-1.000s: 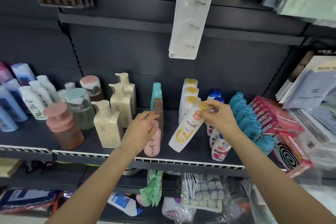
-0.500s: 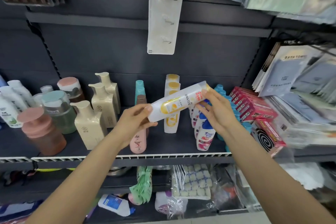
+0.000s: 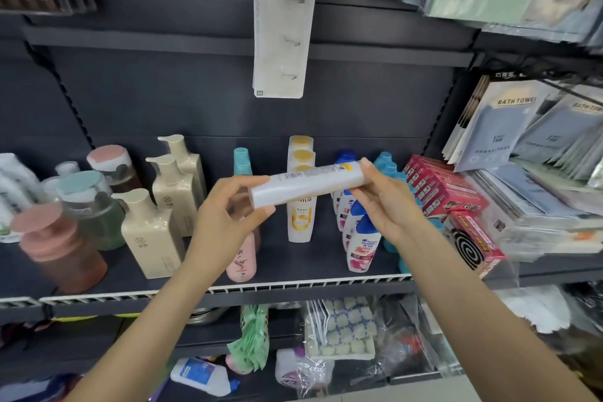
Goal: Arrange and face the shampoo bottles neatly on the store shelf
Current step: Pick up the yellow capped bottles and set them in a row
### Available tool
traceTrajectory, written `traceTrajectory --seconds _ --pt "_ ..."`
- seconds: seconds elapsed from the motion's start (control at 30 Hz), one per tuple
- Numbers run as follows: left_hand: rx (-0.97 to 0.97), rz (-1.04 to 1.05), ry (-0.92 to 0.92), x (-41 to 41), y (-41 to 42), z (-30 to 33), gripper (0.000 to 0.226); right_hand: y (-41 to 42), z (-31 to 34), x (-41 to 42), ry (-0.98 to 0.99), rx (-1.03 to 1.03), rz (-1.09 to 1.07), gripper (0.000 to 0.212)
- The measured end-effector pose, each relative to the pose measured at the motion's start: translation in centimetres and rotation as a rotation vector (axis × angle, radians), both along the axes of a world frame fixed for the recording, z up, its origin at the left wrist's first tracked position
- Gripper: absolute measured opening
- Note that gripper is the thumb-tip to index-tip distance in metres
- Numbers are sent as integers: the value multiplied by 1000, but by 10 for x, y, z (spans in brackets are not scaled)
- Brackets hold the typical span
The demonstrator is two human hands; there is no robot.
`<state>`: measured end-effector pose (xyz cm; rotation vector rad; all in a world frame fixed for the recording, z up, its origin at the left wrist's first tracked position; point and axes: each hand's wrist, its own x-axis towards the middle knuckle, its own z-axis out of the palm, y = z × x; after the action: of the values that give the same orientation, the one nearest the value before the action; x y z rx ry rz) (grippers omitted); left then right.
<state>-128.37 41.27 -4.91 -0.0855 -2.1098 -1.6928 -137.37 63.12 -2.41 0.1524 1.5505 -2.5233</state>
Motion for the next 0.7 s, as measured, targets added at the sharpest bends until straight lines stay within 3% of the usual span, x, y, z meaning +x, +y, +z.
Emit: traceTrajectory --seconds 0.2,0.37,0.6,0.7 --pt "-248 41 37 3 -7 -7 61 -5 6 6 61 -132 122 17" --pt "-421 24 -25 0 -6 -18 75 -14 10 10 190 -146 211 30" --pt "-456 55 -27 -3 -6 -24 77 -19 12 12 261 -134 229 26" --pt "-377 8 -70 -2 -7 -25 77 -19 11 12 285 -76 238 29"
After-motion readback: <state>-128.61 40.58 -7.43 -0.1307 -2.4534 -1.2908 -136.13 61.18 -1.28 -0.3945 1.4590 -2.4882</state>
